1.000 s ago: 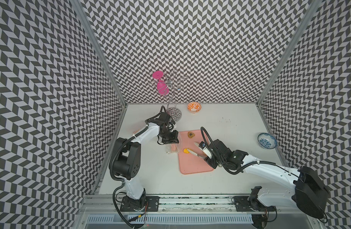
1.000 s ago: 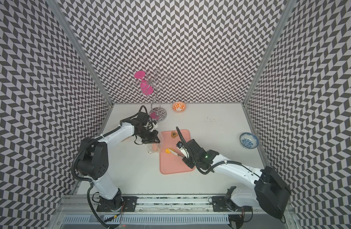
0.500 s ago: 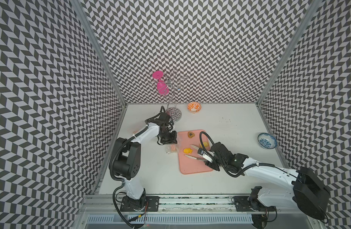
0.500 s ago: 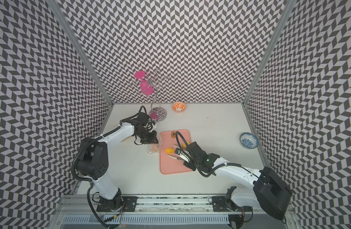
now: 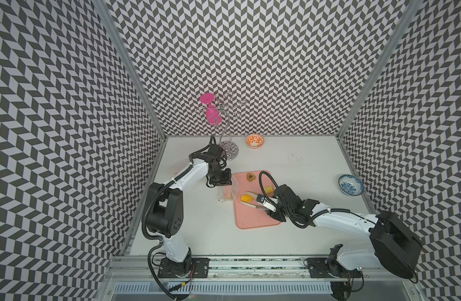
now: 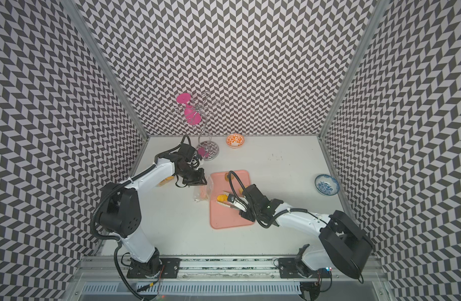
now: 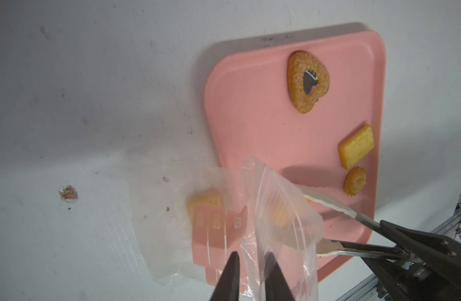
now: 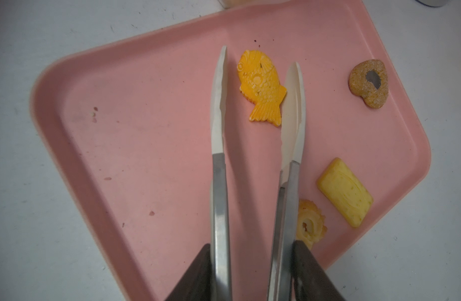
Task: Put the cookies into a resealable bag to prevent moisture
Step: Pick up the cookie from the tray.
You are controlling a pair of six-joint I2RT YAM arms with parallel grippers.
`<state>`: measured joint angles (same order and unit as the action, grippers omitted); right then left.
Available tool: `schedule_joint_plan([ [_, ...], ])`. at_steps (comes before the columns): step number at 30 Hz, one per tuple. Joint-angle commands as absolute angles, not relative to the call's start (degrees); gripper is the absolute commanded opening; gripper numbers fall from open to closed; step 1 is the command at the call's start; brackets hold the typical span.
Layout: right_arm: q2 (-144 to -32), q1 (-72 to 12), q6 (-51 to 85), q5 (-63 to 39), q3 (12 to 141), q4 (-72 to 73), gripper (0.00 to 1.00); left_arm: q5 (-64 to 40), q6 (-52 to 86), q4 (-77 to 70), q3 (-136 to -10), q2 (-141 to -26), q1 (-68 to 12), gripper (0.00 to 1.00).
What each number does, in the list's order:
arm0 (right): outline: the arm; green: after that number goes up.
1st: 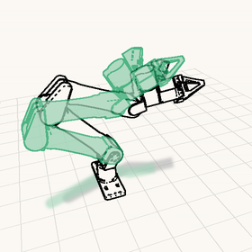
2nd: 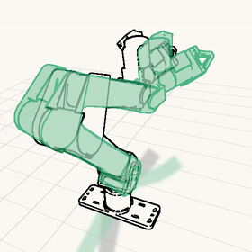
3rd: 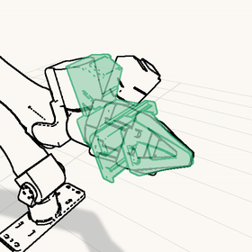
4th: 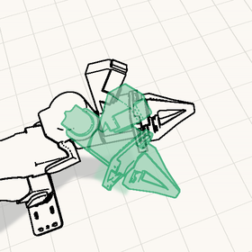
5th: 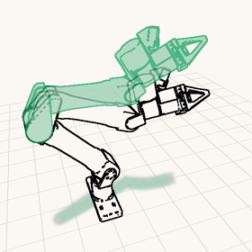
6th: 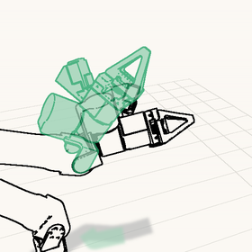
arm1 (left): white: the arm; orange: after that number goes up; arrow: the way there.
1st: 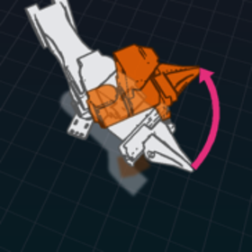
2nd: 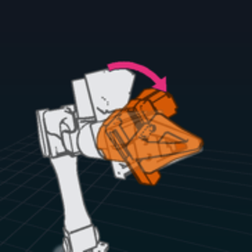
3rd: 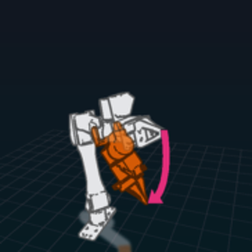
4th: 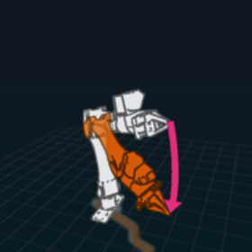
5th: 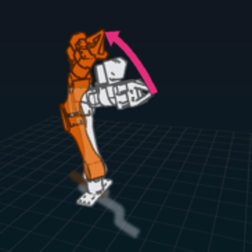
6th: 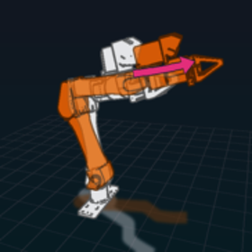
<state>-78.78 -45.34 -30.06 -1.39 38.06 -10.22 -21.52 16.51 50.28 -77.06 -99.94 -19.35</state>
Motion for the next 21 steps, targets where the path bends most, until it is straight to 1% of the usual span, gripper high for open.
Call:
schedule_joint_plan([
  [1, -79.1, -44.6, -31.0, -3.1, 40.2, -7.5, 0.44, -21.2, 16.4, 52.1, -78.2, -99.2, -19.5, 0.16],
  [4, -79.0, -44.2, -31.0, -3.5, 40.2, -8.1, 0.41, -21.7, 16.5, 51.7, -78.1, -98.7, -19.8, 0.08],
  [7, -79.1, -44.1, -31.2, -3.7, 40.5, -8.9, 0.37, -22.1, 16.1, 52.0, -78.3, -99.2, -20.0, 0.07],
  [10, -79.2, -44.0, -31.2, -3.6, 41.2, -10.1, 0.32, -22.9, 15.8, 51.4, -77.9, -99.4, -20.1, 0.00],
  [13, -78.4, -43.9, -30.3, -3.6, 42.1, -11.3, 0.26, -22.2, 15.8, 51.5, -78.4, -99.1, -20.1, 0.00],
  [21, -70.0, -41.1, -26.4, -4.3, 42.2, -11.5, 0.23, -22.2, 15.5, 51.6, -79.3, -99.8, -20.1, 0.00],
])
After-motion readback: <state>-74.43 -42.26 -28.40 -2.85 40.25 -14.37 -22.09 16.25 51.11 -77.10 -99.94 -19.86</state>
